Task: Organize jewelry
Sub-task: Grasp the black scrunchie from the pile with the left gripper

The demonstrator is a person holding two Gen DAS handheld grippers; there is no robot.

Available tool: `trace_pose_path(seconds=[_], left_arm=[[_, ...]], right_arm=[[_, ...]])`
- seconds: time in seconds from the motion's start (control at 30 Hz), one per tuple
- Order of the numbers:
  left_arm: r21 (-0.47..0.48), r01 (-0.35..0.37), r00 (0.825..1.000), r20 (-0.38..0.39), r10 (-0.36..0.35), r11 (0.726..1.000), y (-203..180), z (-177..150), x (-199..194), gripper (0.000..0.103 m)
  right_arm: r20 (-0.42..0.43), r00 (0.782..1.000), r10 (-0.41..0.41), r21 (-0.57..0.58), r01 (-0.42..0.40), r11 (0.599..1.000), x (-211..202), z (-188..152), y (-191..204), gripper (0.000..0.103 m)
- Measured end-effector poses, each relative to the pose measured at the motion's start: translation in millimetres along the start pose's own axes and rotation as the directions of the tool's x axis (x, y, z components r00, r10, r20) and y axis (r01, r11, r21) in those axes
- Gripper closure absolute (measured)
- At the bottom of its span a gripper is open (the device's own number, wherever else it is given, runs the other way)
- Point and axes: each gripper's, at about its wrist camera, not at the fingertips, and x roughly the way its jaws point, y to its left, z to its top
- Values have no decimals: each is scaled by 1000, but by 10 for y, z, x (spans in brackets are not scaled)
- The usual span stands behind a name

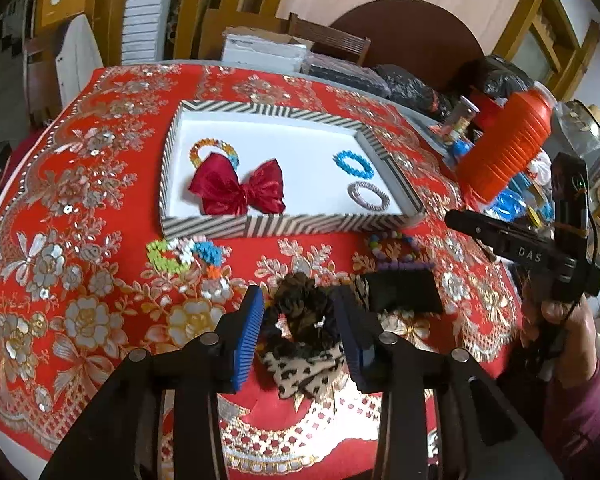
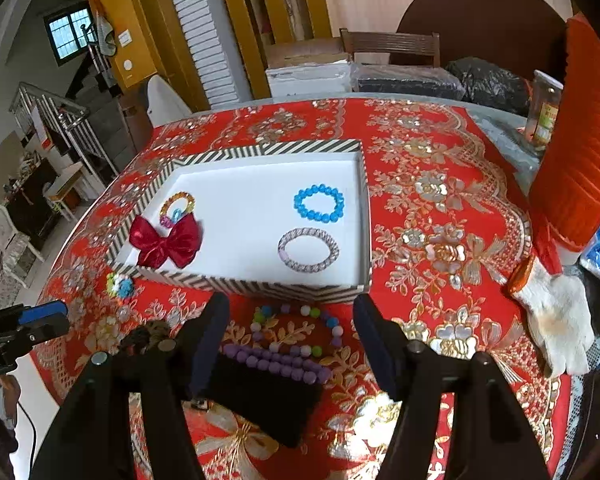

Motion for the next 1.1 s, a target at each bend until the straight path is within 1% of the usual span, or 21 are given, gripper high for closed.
trace_pose_path(seconds=[0.17,0.33,0.43,0.5,0.57,0.67,0.7,0.77,0.8,0.83,0.93,1.03,1.07,1.1], left_arm=[[26,27,998,-60,-25,999,-45,-106,156,77],[77,37,996,-88,-30,996,-195,-170,260,77],[133,25,995,-104,-11,991,-311,-205,353,77],[156,6,993,-119,13,988,-351,-214,436,77],[164,-5,991,-129,26,986,-353,-212,513,77],[145,-20,988,-149,42,989,-295,-177,621,77],[139,-18,988,-152,39,990,-274,-169,643,77],[126,-15,987,-158,35,992,-218,-157,682,77],[117,-12,987,-158,31,993,-196,-150,695,82],[103,-5,987,-161,22,995,-157,-139,704,91],[55,25,986,-165,-15,998,-43,-102,696,101],[33,32,988,-152,-27,999,39,-81,645,103],[20,39,988,-151,-36,999,78,-73,626,103],[6,48,987,-152,-47,999,106,-66,614,103]], right_arm=[[-47,999,23,-22,-24,999,79,-74,23,36],[-56,998,-11,-19,10,1000,110,-92,-44,36],[-73,997,-18,11,19,1000,134,-90,-168,36],[-105,995,-2,33,6,999,182,-101,-258,36],[-123,992,3,49,3,999,228,-122,-326,36],[-152,988,-6,61,16,998,331,-166,-398,37],[-159,987,-13,64,24,998,361,-174,-413,40],[-169,985,-24,59,34,998,435,-170,-427,42],[-174,984,-24,49,33,998,482,-157,-418,43],[-177,984,-26,41,33,999,512,-147,-405,44],[-184,982,-47,-1,48,999,657,-91,-341,51],[-187,979,-78,-35,73,997,804,-57,-300,63],[-190,978,-84,-44,77,996,863,-56,-294,71],[-180,981,-66,-43,59,997,900,-63,-287,76]])
